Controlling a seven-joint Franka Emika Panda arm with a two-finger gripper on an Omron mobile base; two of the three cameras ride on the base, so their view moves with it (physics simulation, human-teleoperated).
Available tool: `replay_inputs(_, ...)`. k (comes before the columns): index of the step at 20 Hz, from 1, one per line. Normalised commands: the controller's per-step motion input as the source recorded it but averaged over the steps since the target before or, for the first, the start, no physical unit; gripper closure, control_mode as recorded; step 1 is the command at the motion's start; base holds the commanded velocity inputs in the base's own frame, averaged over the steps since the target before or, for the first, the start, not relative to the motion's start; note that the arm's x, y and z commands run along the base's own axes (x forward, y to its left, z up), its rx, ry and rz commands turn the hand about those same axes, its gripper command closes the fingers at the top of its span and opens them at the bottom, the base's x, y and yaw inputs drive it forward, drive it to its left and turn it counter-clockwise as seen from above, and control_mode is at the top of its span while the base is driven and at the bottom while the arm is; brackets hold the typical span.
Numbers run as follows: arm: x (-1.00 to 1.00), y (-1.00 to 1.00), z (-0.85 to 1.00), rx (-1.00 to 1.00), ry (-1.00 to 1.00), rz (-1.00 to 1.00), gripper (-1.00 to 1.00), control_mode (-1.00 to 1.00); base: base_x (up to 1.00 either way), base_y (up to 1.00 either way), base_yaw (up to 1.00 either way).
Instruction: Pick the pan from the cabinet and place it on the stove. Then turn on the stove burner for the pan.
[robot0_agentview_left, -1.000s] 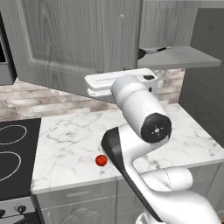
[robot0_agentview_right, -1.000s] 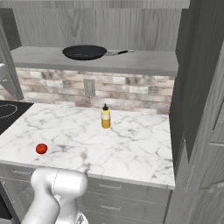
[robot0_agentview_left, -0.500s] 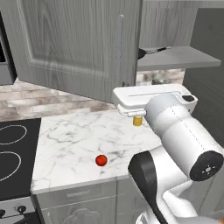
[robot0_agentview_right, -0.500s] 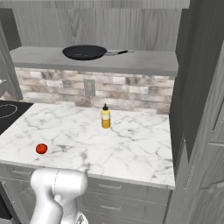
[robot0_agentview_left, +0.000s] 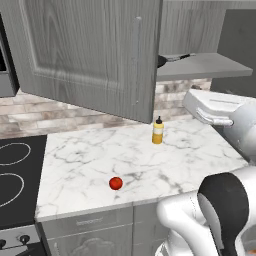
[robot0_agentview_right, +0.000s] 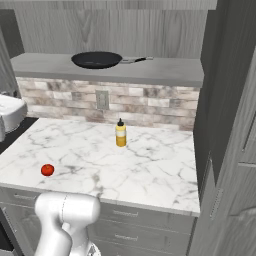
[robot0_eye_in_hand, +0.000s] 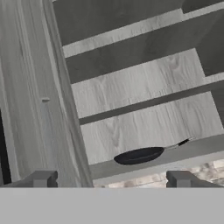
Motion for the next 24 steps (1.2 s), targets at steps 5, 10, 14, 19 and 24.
replay_inputs(5, -0.05, -0.91, 0.00, 0.20, 0.03, 0.08, -1.00, -1.00, 0.00, 0.00, 0.00)
replay_inputs(10, 0.17, -0.62, -0.11, 0.18, 0.11, 0.19, -1.00, -1.00, 0.00, 0.00, 0.00)
replay_inputs(14, 0.38, -0.21, -0.27, 0.18, 0.07, 0.39, -1.00, -1.00, 0.00, 0.00, 0.00)
replay_inputs(19, 0.34, -0.03, -0.32, 0.19, 0.06, 0.42, -1.00, -1.00, 0.00, 0.00, 0.00)
replay_inputs(24, 0.25, 0.07, -0.27, 0.19, 0.04, 0.33, -1.00, -1.00, 0.00, 0.00, 0.00)
